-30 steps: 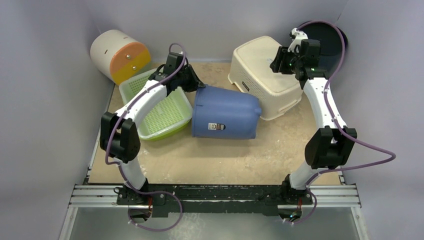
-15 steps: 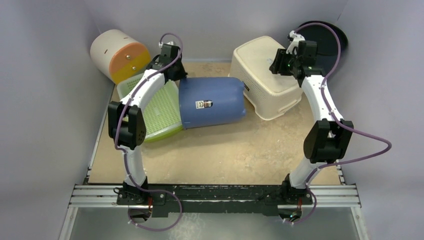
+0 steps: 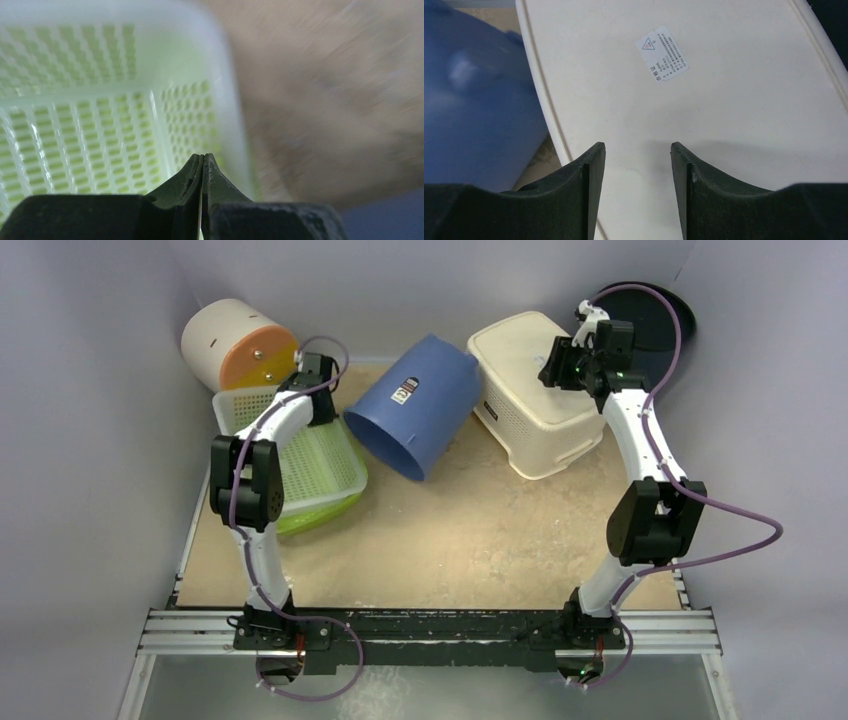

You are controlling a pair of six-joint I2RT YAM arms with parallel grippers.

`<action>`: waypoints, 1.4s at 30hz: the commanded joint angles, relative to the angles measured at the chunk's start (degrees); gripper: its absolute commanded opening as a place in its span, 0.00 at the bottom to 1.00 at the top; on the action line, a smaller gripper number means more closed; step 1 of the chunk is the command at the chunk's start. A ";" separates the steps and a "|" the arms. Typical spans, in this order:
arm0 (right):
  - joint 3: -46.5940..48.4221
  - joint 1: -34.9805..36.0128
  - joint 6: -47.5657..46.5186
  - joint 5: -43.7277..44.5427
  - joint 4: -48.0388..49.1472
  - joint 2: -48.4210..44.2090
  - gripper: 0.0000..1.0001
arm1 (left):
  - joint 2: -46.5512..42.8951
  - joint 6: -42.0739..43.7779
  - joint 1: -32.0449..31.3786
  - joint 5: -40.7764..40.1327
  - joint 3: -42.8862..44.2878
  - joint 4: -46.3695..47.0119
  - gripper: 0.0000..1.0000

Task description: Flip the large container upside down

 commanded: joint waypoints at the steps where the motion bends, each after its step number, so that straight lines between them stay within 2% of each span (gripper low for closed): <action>1: 3.21 -0.26 0.08 -1.70 1.10 0.42 0.53 | 2.22 2.68 0.36 -0.88 -7.04 -9.89 0.00; 8: 3.49 -0.26 -0.11 -2.36 1.01 0.61 0.53 | -0.56 0.88 0.35 2.03 -7.62 -9.30 0.00; 12: 3.21 -0.26 -0.07 -3.23 0.86 0.29 0.54 | -3.11 0.68 0.36 4.92 -2.38 -13.36 0.21; 14: 3.08 -0.26 -0.04 -3.23 1.08 0.19 0.54 | -5.71 -0.06 0.28 6.70 -0.04 -15.23 0.43; 16: 2.97 -0.31 -0.03 -3.24 1.18 0.10 0.54 | -8.87 -0.87 0.27 7.52 0.76 -16.16 0.52; 18: 3.07 -0.26 0.03 -3.24 1.23 0.09 0.54 | -12.52 -1.89 0.30 8.28 1.30 -16.13 0.56; 22: 2.99 -0.26 0.10 -3.20 1.25 0.10 0.54 | -18.03 -6.56 0.27 13.08 3.58 -16.28 0.57; 25: 2.95 -0.26 0.05 -2.64 1.42 0.18 0.54 | -22.05 -13.41 0.27 18.68 2.33 -12.54 0.54; 27: 3.01 -0.26 0.11 -2.38 1.49 -0.02 0.54 | -24.86 -20.67 0.24 22.34 0.29 -8.85 0.53; 31: 2.74 -0.26 0.11 -1.87 2.02 -0.49 0.54 | -30.71 -35.64 -1.55 27.25 -9.13 2.66 0.51; 36: 1.67 -0.26 0.10 -1.84 2.63 -1.66 0.54 | -33.28 -47.13 -7.50 24.49 -15.18 11.28 0.50; 42: -0.47 -0.26 0.15 -3.21 2.89 -3.55 0.54 | -32.25 -57.74 -12.27 21.93 -17.37 20.53 0.49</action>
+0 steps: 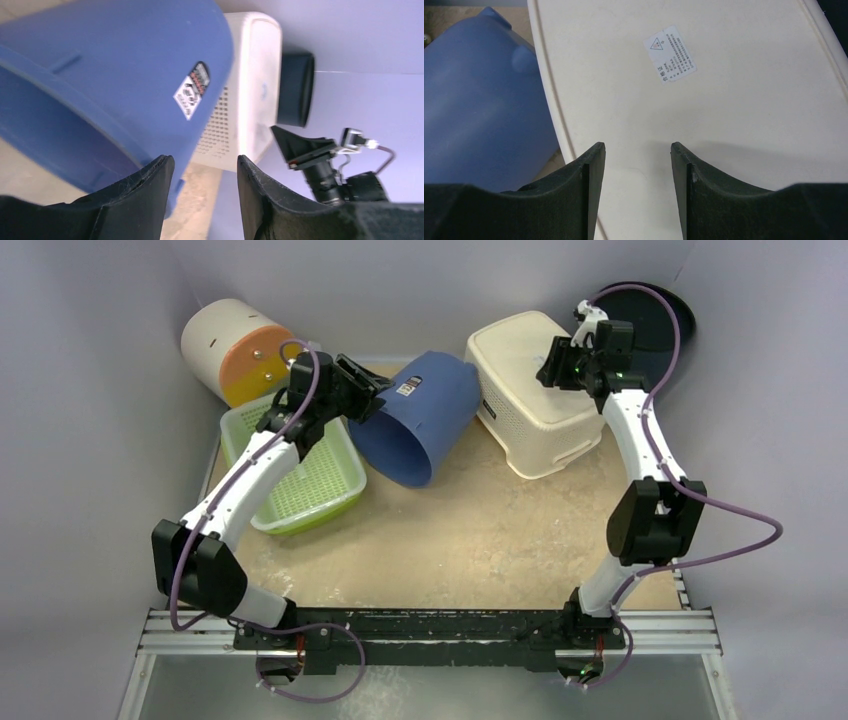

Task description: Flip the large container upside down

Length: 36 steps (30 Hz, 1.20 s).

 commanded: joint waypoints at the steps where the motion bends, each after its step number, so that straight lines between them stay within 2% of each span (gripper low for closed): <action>1: -1.07 -0.26 0.14 -1.96 2.17 -4.38 0.54 | 0.08 -11.65 -2.46 -1.77 0.00 11.77 0.49; 7: -2.30 -0.26 -0.10 -1.41 2.52 -5.82 0.54 | -1.53 -12.50 -3.29 -2.77 -0.26 9.28 0.47; 13: -2.39 -0.26 -0.18 -1.36 2.63 -5.71 0.54 | -4.39 -11.32 -3.23 -3.63 4.18 -2.22 0.47; 18: -1.69 -0.26 0.00 -2.14 2.56 -5.48 0.54 | -8.11 -12.97 -3.29 -5.85 2.55 -7.91 0.47; 25: -2.59 -0.26 0.46 -2.85 3.22 -5.47 0.54 | -9.49 -16.59 -4.29 -6.64 -5.21 -2.53 0.47; 36: -0.87 -0.26 0.15 -1.47 2.27 -4.56 0.54 | -3.13 -17.18 -5.23 -5.45 -5.88 3.27 0.47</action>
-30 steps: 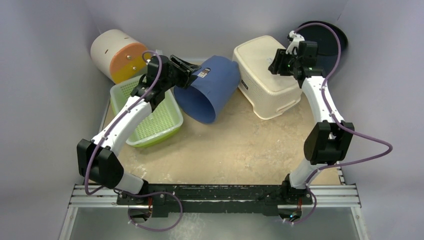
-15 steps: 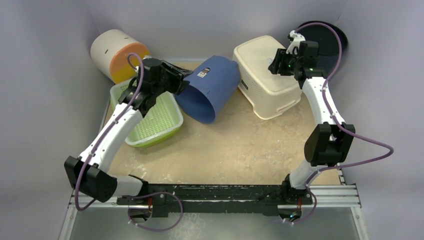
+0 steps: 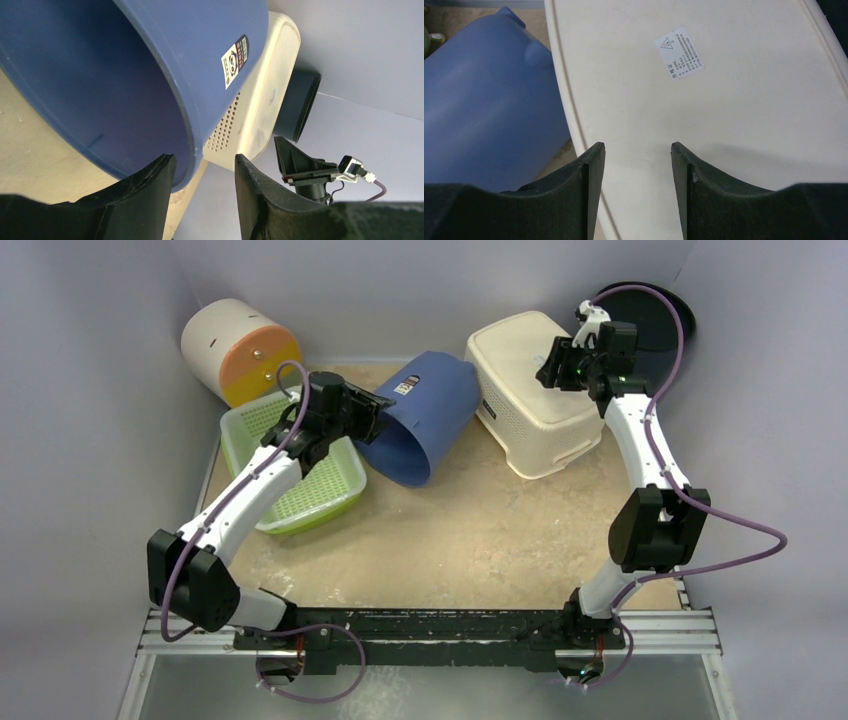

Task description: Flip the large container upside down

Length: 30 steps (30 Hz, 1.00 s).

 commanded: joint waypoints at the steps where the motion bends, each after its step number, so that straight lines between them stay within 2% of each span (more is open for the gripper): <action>1: 1.67 -0.26 -0.03 0.23 1.15 -1.52 0.54 | 1.79 -1.03 -0.22 0.56 0.61 5.92 0.47; 7: 1.94 -0.37 -0.58 1.09 0.85 -1.14 0.55 | 4.62 -0.53 -0.20 0.82 0.49 7.10 0.42; 10: 2.21 -0.47 -0.60 1.12 0.76 -0.83 0.55 | 5.38 -0.64 -0.27 0.69 -0.36 8.38 0.35; 12: 2.23 -0.44 -0.61 0.99 0.77 -0.67 0.55 | 5.65 -0.54 -0.33 0.70 -0.47 8.80 0.23; 14: 2.21 -0.44 -0.48 0.94 0.79 -0.49 0.55 | 5.37 -0.28 -0.37 0.36 -0.47 8.64 0.04; 15: 2.20 -0.44 -0.50 0.94 0.81 -0.40 0.55 | 5.14 0.18 -0.32 -0.15 -0.49 7.99 0.00; 19: 1.97 -0.44 -0.35 0.69 0.98 0.18 0.55 | 3.13 2.18 -0.14 -2.74 -3.35 5.14 0.00; 24: 2.39 -0.39 -0.29 0.60 0.91 0.90 0.55 | -0.29 2.13 1.12 -5.41 -13.69 5.60 0.00; 30: 2.26 -0.46 -0.05 -0.19 1.16 1.75 0.55 | -3.68 5.53 9.44 -4.16 -24.12 5.91 0.00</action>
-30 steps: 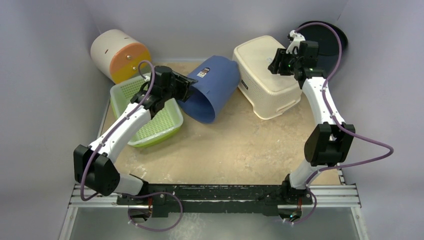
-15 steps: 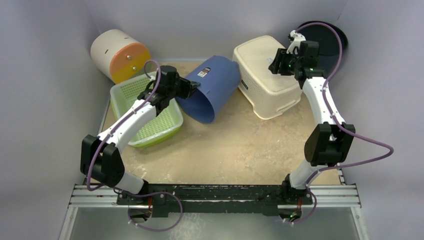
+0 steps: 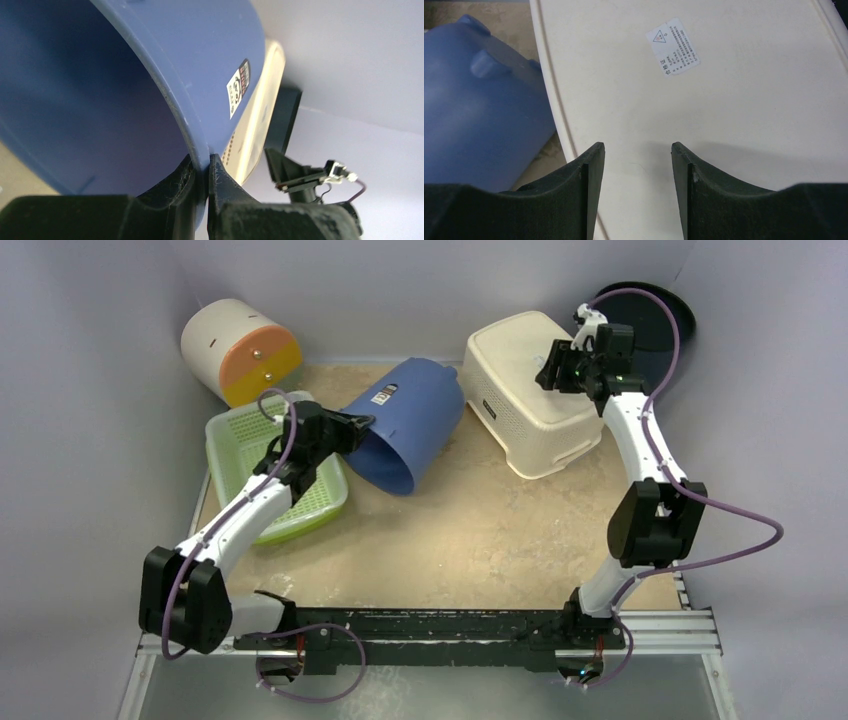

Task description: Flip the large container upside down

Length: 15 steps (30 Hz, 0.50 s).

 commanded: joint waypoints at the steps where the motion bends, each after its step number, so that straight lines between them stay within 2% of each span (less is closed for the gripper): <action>1: 2.14 -0.20 0.00 -0.51 1.24 0.36 0.55 | -0.05 5.53 7.41 -3.01 -8.62 -9.40 0.00; 3: 2.28 -0.19 0.10 -0.61 1.20 0.65 0.55 | -0.69 5.85 7.85 -1.90 -9.00 -4.17 0.00; 6: 2.64 -0.19 0.18 -0.67 1.04 1.14 0.55 | 2.19 7.65 7.86 -0.23 -3.20 -0.50 0.00; 15: 4.26 -0.20 0.01 0.12 -0.02 2.23 0.55 | 12.59 -1.95 8.03 4.16 3.80 37.14 0.00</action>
